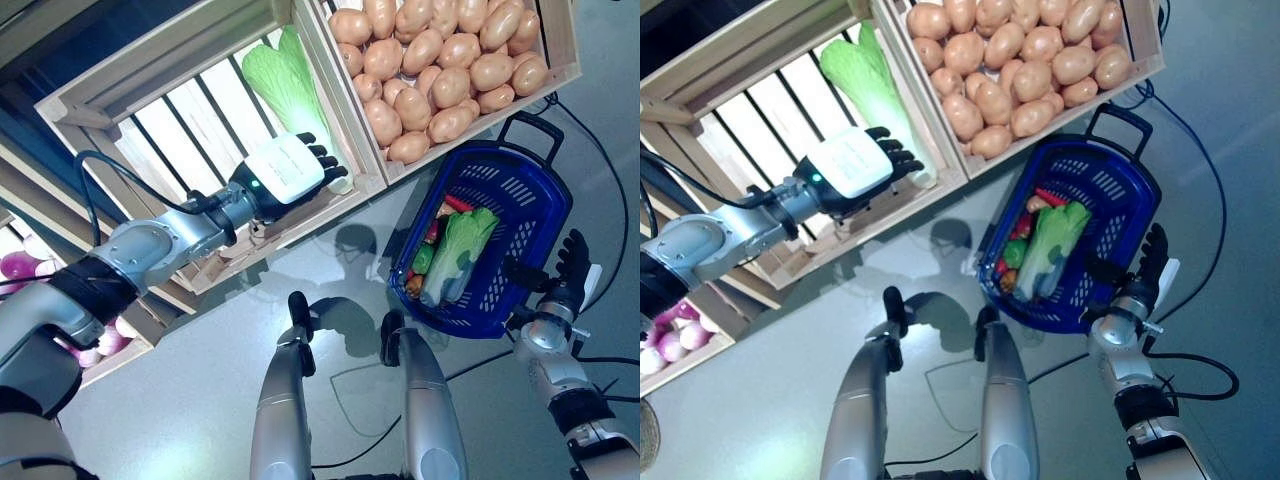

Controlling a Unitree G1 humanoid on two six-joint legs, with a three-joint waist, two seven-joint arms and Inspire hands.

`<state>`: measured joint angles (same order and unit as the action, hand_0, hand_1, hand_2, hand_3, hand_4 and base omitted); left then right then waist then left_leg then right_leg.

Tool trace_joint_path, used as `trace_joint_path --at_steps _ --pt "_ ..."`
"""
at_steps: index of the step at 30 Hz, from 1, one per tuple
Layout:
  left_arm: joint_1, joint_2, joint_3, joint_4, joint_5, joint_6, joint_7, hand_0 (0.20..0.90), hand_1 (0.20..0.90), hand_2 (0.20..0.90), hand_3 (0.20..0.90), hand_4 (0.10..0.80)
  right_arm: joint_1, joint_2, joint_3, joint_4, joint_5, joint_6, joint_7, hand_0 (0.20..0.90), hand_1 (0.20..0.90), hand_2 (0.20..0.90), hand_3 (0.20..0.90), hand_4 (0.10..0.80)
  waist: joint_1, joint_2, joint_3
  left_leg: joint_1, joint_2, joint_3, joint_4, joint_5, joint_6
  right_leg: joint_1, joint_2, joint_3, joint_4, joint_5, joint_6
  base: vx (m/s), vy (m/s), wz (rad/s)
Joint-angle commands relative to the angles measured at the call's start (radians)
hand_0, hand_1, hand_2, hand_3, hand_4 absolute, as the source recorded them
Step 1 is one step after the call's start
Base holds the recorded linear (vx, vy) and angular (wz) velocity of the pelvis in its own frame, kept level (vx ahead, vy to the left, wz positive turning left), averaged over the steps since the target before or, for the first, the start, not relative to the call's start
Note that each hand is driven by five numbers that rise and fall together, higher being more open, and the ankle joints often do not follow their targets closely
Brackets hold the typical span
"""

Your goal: Put vegetables into the basket

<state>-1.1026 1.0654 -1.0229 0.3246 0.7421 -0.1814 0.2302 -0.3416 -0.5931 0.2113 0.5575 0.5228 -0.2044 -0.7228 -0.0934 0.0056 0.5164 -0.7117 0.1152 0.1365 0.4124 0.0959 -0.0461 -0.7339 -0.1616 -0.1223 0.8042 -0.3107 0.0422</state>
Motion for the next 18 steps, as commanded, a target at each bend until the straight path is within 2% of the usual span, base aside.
trace_joint_path --at_steps 1,2,5,9,13,16,18 --pt "-0.152 0.034 0.065 -0.023 0.028 0.030 -0.002 0.900 0.900 0.900 0.900 0.800 -0.019 -0.095 -0.063 -0.036 -0.001 -0.107 -0.012 0.900 0.900 0.900 0.900 0.800 -0.025 -0.014 0.004 -0.003 0.030 0.025 0.215 -0.242 -0.009 0.053 0.008 0.035 -0.177 0.157 0.020 0.000 0.000 0.00" --pt "-0.153 0.034 0.064 -0.022 0.028 0.030 -0.002 0.900 0.900 0.900 0.900 0.800 -0.019 -0.095 -0.064 -0.035 -0.001 -0.107 -0.012 0.900 0.900 0.900 0.900 0.800 -0.024 -0.014 0.004 -0.004 0.030 0.025 0.216 -0.242 -0.009 0.052 0.008 0.035 -0.177 0.157 0.020 -0.041 -0.015 0.02" --pt "-0.155 0.030 0.046 0.022 0.138 0.102 -0.040 0.900 0.900 0.900 0.900 0.800 -0.024 -0.096 -0.060 -0.026 0.009 -0.119 -0.012 0.900 0.900 0.900 0.900 0.800 -0.024 -0.013 0.004 -0.014 0.024 0.026 0.207 -0.239 -0.009 0.034 0.007 0.033 -0.180 0.165 0.023 -0.026 -0.009 0.01" --pt "-0.161 0.029 0.037 0.058 0.268 0.139 0.005 0.900 0.900 0.900 0.900 0.800 -0.028 -0.094 -0.051 -0.028 0.015 -0.127 -0.015 0.900 0.900 0.900 0.900 0.800 -0.026 -0.016 0.004 -0.023 0.022 0.026 0.202 -0.235 -0.007 0.023 0.007 0.034 -0.190 0.175 0.025 -0.025 -0.008 0.01" --pt "-0.178 0.015 0.040 0.118 0.304 0.192 0.176 0.900 0.900 0.900 0.900 0.800 -0.032 -0.091 -0.042 -0.035 0.018 -0.122 -0.025 0.900 0.900 0.900 0.900 0.800 -0.030 -0.019 0.004 -0.031 0.025 0.027 0.202 -0.235 -0.006 0.008 0.005 0.032 -0.181 0.176 0.025 -0.020 -0.013 0.02" --pt "-0.178 -0.002 0.062 0.170 0.308 0.200 0.302 0.900 0.900 0.900 0.900 0.800 -0.023 -0.083 -0.035 -0.042 0.000 -0.114 -0.026 0.900 0.900 0.900 0.900 0.800 -0.034 -0.021 0.004 -0.045 0.027 0.027 0.214 -0.240 -0.004 -0.010 0.005 0.034 -0.166 0.173 0.022 -0.013 -0.010 0.07" --pt "-0.164 -0.013 0.081 0.199 0.320 0.191 0.340 0.900 0.900 0.900 0.900 0.800 -0.019 -0.078 -0.034 -0.046 -0.005 -0.108 -0.030 0.900 0.900 0.900 0.900 0.800 -0.036 -0.023 0.004 -0.047 0.026 0.027 0.213 -0.239 -0.004 -0.014 0.005 0.034 -0.165 0.174 0.022 0.009 -0.001 0.05"
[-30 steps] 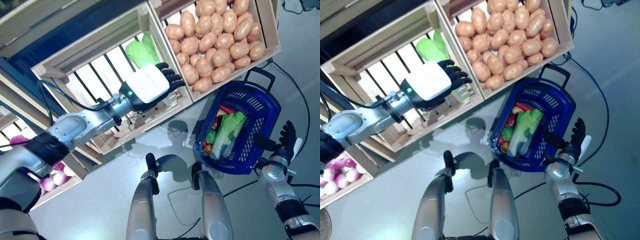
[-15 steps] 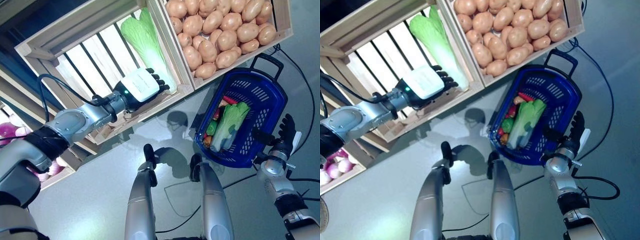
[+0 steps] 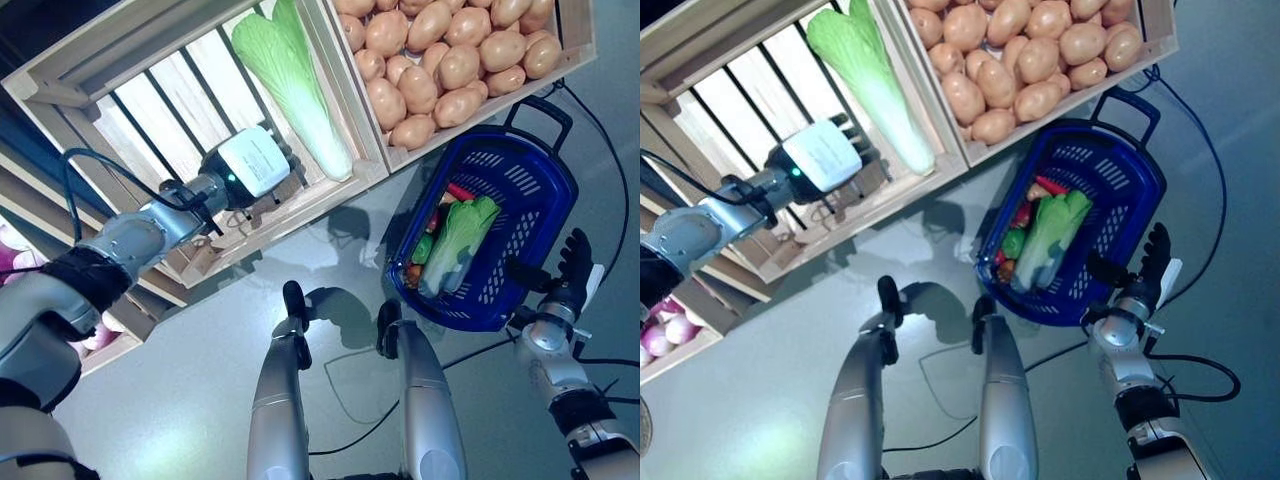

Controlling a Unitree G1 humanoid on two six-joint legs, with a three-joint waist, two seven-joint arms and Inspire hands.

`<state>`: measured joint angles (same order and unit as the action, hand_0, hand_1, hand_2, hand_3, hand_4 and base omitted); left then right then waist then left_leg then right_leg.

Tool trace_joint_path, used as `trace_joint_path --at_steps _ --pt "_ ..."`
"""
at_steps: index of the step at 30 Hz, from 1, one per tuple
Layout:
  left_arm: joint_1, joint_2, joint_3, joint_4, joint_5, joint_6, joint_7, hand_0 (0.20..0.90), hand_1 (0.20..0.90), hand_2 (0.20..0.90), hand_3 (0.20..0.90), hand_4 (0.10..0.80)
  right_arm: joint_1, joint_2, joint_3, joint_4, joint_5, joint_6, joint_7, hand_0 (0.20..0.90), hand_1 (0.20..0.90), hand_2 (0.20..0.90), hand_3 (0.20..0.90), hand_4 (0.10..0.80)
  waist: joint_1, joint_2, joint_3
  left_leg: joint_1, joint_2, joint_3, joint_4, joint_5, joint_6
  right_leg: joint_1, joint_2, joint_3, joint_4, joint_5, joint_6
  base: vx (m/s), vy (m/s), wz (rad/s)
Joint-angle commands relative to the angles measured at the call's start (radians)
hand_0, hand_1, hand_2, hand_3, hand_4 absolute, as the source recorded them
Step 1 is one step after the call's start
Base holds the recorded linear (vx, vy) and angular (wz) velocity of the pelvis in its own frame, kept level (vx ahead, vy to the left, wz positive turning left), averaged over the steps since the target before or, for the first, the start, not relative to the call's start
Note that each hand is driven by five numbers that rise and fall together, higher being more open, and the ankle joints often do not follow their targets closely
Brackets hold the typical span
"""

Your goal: Put vegetables into the basket

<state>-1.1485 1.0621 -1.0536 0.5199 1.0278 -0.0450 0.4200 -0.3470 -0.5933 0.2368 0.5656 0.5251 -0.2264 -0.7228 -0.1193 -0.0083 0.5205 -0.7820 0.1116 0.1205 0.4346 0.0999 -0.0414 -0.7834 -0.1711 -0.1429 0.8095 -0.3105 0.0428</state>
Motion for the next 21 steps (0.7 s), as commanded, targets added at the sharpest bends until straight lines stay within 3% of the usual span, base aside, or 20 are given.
trace_joint_path --at_steps 1,8,21 --pt "-0.110 -0.013 0.119 0.010 0.048 0.058 0.164 0.900 0.900 0.900 0.900 0.800 -0.012 -0.076 -0.061 -0.060 -0.009 -0.081 -0.032 0.900 0.900 0.900 0.900 0.800 -0.011 -0.010 0.000 0.022 0.028 0.043 0.189 -0.243 -0.009 0.035 0.015 0.055 -0.172 0.175 0.022 0.000 0.000 0.00" --pt "-0.079 -0.052 0.161 0.093 0.066 0.069 0.296 0.900 0.900 0.900 0.900 0.800 -0.011 -0.065 -0.052 -0.080 -0.020 -0.071 -0.038 0.900 0.900 0.900 0.900 0.800 -0.019 -0.014 0.000 0.012 0.020 0.043 0.182 -0.240 -0.005 0.011 0.025 0.065 -0.166 0.178 0.021 0.000 0.000 0.00" --pt "-0.091 -0.100 0.146 0.151 0.093 0.032 0.286 0.900 0.900 0.900 0.900 0.800 -0.028 -0.063 -0.038 -0.108 -0.048 -0.031 -0.035 0.900 0.900 0.900 0.900 0.800 -0.034 -0.019 0.000 -0.021 0.026 0.040 0.200 -0.247 -0.003 -0.030 0.032 0.076 -0.135 0.169 0.020 0.029 0.002 -0.03"
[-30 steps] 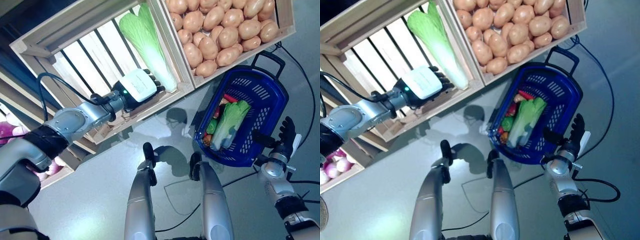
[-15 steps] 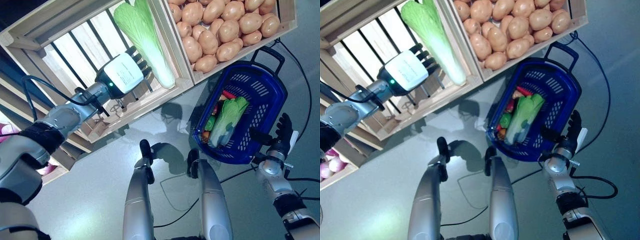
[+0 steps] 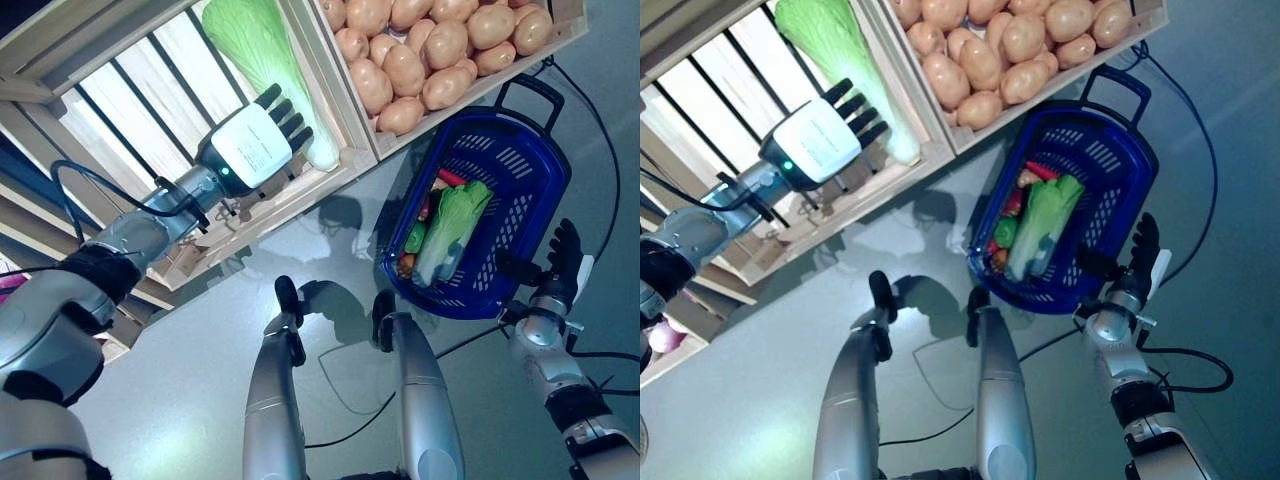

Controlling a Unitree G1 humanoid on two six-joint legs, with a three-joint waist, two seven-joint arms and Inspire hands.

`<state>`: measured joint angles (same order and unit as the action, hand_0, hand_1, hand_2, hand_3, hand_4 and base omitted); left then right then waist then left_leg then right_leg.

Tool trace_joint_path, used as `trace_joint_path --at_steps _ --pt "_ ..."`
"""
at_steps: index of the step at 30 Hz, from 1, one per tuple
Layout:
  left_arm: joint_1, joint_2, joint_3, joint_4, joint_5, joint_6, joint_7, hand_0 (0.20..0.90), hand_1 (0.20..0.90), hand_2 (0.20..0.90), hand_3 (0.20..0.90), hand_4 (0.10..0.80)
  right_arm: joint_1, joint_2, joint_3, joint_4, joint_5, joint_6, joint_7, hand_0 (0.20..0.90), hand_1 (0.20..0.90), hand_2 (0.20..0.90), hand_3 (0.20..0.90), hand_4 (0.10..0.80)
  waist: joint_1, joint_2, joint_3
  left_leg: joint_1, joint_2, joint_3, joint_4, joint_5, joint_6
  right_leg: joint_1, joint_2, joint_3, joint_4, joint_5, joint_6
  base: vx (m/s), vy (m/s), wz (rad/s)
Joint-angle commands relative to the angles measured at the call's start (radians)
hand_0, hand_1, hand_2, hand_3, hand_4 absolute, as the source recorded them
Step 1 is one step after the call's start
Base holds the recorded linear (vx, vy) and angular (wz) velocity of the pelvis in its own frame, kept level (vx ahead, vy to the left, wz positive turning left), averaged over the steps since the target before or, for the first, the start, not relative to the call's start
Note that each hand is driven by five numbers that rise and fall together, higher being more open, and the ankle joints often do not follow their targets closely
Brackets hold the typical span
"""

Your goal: Put vegetables into the basket

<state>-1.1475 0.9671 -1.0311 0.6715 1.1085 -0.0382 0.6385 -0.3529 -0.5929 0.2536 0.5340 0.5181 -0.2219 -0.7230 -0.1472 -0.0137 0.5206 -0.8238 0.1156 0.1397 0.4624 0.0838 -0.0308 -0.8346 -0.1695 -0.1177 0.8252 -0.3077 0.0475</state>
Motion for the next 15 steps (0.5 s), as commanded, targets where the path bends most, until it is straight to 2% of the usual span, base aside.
trace_joint_path --at_steps 1,7,13,15 --pt "-0.097 -0.009 0.118 0.004 0.007 0.028 0.065 0.900 0.900 0.900 0.900 0.800 -0.021 -0.063 -0.056 -0.081 -0.042 -0.031 -0.037 0.900 0.900 0.900 0.900 0.800 -0.008 -0.014 -0.001 0.013 0.024 0.020 0.179 -0.234 -0.013 0.012 0.030 0.052 -0.141 0.164 0.016 0.037 0.006 -0.02" --pt "-0.103 -0.027 0.111 0.039 0.027 0.035 0.064 0.900 0.900 0.900 0.900 0.800 -0.007 -0.070 -0.068 -0.098 -0.047 -0.024 -0.038 0.900 0.900 0.900 0.900 0.800 -0.019 -0.021 -0.001 -0.030 0.038 0.019 0.233 -0.261 -0.006 -0.033 0.026 0.055 -0.089 0.145 0.012 0.035 0.012 -0.04" --pt "-0.125 -0.047 0.113 0.076 0.021 0.043 0.140 0.900 0.900 0.900 0.900 0.800 0.001 -0.073 -0.077 -0.112 -0.047 -0.016 -0.036 0.900 0.900 0.900 0.900 0.800 -0.027 -0.030 -0.001 -0.068 0.049 0.015 0.283 -0.287 0.002 -0.075 0.024 0.064 -0.043 0.129 0.009 0.016 0.005 -0.03" --pt "-0.124 -0.056 0.122 0.089 0.028 0.039 0.169 0.900 0.900 0.900 0.900 0.800 0.013 -0.067 -0.082 -0.121 -0.053 -0.016 -0.033 0.900 0.900 0.900 0.900 0.800 -0.031 -0.034 -0.001 -0.083 0.051 0.013 0.294 -0.287 -0.004 -0.086 0.024 0.067 -0.036 0.131 0.011 0.000 0.000 0.00"
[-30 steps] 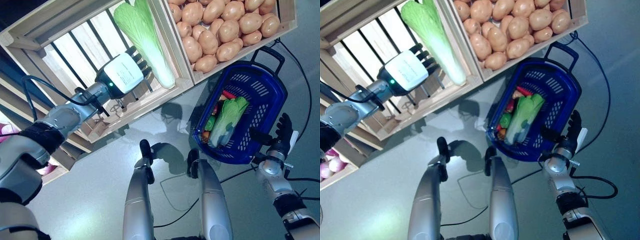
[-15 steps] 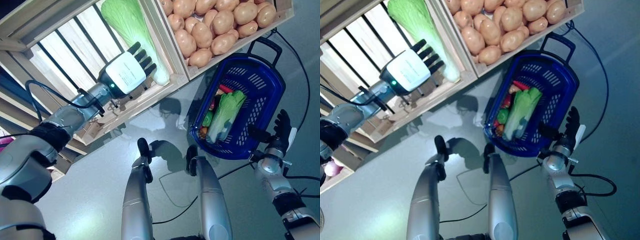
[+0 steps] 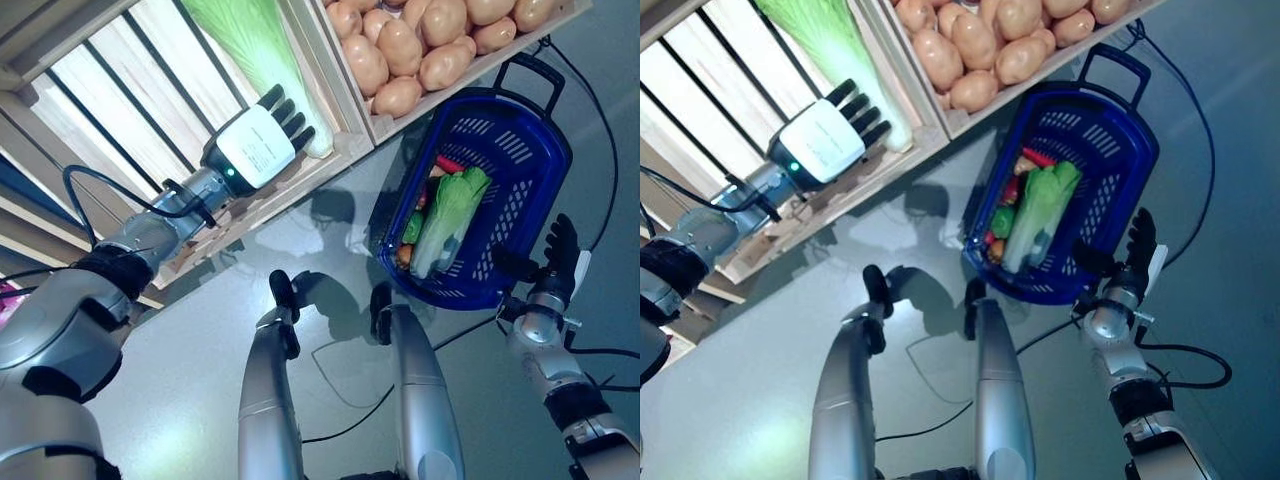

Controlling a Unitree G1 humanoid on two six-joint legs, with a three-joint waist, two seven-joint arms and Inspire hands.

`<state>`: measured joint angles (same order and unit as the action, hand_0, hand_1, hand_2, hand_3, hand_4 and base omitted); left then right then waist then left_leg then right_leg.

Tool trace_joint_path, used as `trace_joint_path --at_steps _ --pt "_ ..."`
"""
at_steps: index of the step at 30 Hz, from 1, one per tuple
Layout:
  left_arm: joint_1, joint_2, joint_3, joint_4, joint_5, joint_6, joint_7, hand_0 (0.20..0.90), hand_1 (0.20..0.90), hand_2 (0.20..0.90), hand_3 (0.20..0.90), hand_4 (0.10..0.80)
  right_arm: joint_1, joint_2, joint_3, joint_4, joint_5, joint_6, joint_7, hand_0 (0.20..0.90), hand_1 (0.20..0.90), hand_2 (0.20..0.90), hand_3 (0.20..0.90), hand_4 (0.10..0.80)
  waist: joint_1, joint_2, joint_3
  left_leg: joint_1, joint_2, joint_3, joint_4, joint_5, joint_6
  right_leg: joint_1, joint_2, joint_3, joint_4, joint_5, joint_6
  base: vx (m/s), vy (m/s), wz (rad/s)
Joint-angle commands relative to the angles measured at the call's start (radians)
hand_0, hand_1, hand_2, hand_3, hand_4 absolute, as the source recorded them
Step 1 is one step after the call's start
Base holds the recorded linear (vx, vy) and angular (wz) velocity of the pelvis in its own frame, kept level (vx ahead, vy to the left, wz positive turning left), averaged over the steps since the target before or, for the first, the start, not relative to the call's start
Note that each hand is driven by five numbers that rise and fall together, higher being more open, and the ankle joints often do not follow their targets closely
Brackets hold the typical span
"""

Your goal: Put vegetables into the basket

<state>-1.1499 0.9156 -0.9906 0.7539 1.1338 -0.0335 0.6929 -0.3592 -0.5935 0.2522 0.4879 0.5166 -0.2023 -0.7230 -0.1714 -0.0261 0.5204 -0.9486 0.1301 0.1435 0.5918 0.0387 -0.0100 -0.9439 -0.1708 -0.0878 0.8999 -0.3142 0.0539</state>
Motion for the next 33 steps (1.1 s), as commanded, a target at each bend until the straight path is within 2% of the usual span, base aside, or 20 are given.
trace_joint_path --at_steps 1,8,13,21,27,33 --pt "-0.122 -0.010 0.085 0.014 0.007 0.030 0.126 0.900 0.900 0.900 0.900 0.800 0.022 -0.068 -0.080 -0.079 -0.050 -0.034 -0.031 0.900 0.900 0.900 0.900 0.800 -0.009 -0.022 0.000 0.037 0.038 0.009 0.167 -0.243 -0.023 0.018 0.026 0.038 -0.109 0.136 0.005 0.021 -0.005 -0.04" --pt "-0.152 -0.022 0.083 0.020 0.024 0.030 0.197 0.900 0.900 0.900 0.900 0.800 0.021 -0.061 -0.073 -0.106 -0.057 -0.028 -0.029 0.900 0.900 0.900 0.900 0.800 -0.021 -0.027 0.000 0.039 0.042 0.014 0.136 -0.223 -0.031 0.016 0.036 0.043 -0.141 0.153 0.008 0.008 -0.006 -0.03" --pt "-0.171 -0.018 0.089 -0.024 0.046 -0.009 0.257 0.900 0.900 0.900 0.900 0.800 0.037 -0.056 -0.073 -0.112 -0.062 -0.032 -0.026 0.900 0.900 0.900 0.900 0.800 -0.022 -0.020 0.000 0.040 0.039 0.011 0.144 -0.226 -0.032 0.019 0.041 0.047 -0.132 0.147 0.006 0.002 -0.006 -0.06" --pt "-0.192 -0.036 0.079 -0.066 0.074 0.002 0.161 0.900 0.900 0.900 0.900 0.800 0.024 -0.038 -0.067 -0.125 -0.069 -0.024 -0.032 0.900 0.900 0.900 0.900 0.800 -0.026 -0.020 0.000 0.045 0.041 0.010 0.128 -0.214 -0.037 0.026 0.040 0.045 -0.150 0.153 0.008 -0.001 -0.019 0.01" --pt "-0.202 -0.034 0.052 -0.010 0.001 0.067 0.073 0.900 0.900 0.900 0.900 0.800 0.020 -0.049 -0.071 -0.119 -0.057 -0.021 -0.033 0.900 0.900 0.900 0.900 0.800 -0.034 -0.025 0.000 0.039 0.046 0.012 0.134 -0.213 -0.037 0.021 0.042 0.049 -0.156 0.162 0.010 0.000 0.000 0.00" --pt "-0.207 -0.032 0.043 0.060 -0.036 0.093 0.062 0.900 0.900 0.900 0.900 0.800 0.039 -0.064 -0.085 -0.109 -0.045 -0.040 -0.027 0.900 0.900 0.900 0.900 0.800 -0.038 -0.026 0.000 0.027 0.050 0.016 0.164 -0.227 -0.030 0.012 0.042 0.053 -0.141 0.156 0.005 0.000 0.000 0.00"
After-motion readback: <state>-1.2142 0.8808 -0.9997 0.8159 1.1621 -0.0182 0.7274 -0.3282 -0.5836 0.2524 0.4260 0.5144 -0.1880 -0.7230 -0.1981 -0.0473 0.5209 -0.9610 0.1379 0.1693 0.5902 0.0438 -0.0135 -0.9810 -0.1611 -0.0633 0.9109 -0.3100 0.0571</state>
